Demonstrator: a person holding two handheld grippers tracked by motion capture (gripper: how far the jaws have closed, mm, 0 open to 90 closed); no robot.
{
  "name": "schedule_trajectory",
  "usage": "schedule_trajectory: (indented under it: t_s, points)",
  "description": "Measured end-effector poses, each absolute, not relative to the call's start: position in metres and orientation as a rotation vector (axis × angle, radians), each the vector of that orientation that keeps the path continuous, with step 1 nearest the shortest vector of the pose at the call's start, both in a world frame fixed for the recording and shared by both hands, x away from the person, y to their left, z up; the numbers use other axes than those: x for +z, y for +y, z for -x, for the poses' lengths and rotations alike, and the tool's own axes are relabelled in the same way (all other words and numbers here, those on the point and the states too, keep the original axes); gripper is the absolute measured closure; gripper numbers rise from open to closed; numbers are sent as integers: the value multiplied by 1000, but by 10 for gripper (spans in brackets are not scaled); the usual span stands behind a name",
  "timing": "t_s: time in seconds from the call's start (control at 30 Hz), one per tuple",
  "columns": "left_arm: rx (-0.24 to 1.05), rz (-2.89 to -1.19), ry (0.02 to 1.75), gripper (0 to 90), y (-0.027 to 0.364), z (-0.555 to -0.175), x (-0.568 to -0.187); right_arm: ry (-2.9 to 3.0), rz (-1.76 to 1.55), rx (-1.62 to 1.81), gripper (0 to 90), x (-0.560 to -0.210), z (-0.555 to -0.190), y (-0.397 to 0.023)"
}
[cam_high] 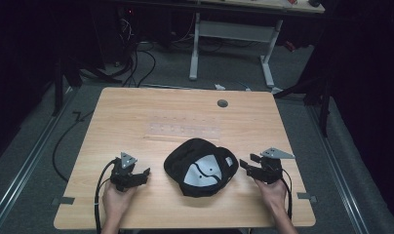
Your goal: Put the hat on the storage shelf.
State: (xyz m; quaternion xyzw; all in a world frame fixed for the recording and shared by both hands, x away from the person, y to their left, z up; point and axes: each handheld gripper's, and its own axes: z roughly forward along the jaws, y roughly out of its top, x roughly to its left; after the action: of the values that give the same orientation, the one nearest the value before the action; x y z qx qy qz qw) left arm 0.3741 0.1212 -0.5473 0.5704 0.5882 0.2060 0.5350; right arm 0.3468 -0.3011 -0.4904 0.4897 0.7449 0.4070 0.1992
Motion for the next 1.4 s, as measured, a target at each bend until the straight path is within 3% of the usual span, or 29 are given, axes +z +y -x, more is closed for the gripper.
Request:
schedule_trajectory:
  t_s: [0.63,1.4]
  points:
    - [491,-1358,1402,257,121,-374,-547,2196,-1244,1162,390,-477,-371,-267]
    - [493,-1357,1403,257,121,-374,-547,2359,-1211,1075,368,-488,-408,-241]
